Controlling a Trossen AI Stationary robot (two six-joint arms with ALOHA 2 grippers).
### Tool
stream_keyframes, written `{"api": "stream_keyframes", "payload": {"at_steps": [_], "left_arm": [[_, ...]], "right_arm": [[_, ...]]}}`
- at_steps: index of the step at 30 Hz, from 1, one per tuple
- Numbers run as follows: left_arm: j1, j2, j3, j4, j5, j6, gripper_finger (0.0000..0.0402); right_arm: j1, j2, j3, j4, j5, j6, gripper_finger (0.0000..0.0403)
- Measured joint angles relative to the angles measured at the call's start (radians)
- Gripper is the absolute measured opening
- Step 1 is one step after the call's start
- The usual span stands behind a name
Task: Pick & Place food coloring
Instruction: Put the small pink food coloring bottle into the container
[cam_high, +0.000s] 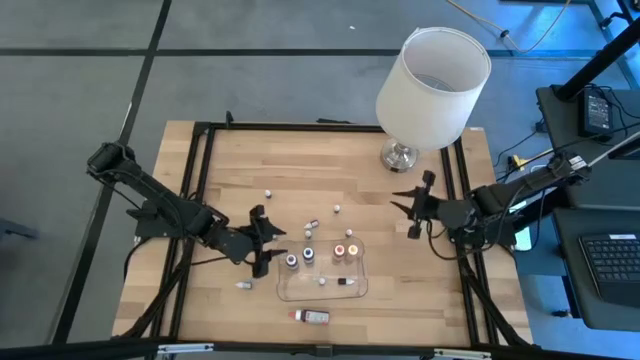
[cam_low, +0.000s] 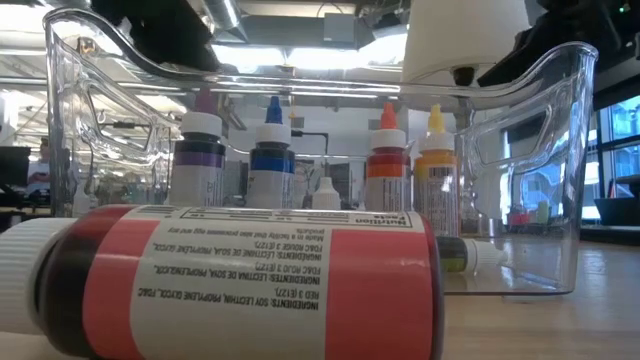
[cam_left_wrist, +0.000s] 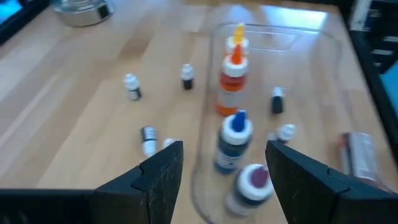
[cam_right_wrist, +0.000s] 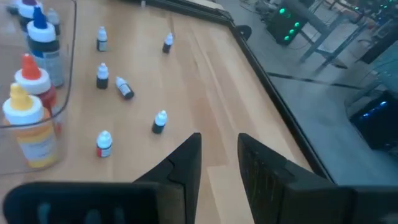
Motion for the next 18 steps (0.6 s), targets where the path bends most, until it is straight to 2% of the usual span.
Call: {"api": "stream_keyframes", "payload": {"at_steps": [6,12,18], "left_arm": [[0.114,0.000,0.000,-0.118,0.009,-0.062,0.0223],[0.280,0.000,0.000,-0.298,0.044,-0.091,0.0223],[0.398,0.000,0.000,-0.347,0.047,-0.105,0.0223]], "right_arm": [[-0.001,0.002,-0.001,0.004,-0.018,0.004,0.0107],[-0.001,0.004,-0.001,0.004,-0.090,0.004,0.0107],[-0.001,0.004,-0.001,0.004,-0.167,0.004,0.0107]]}}
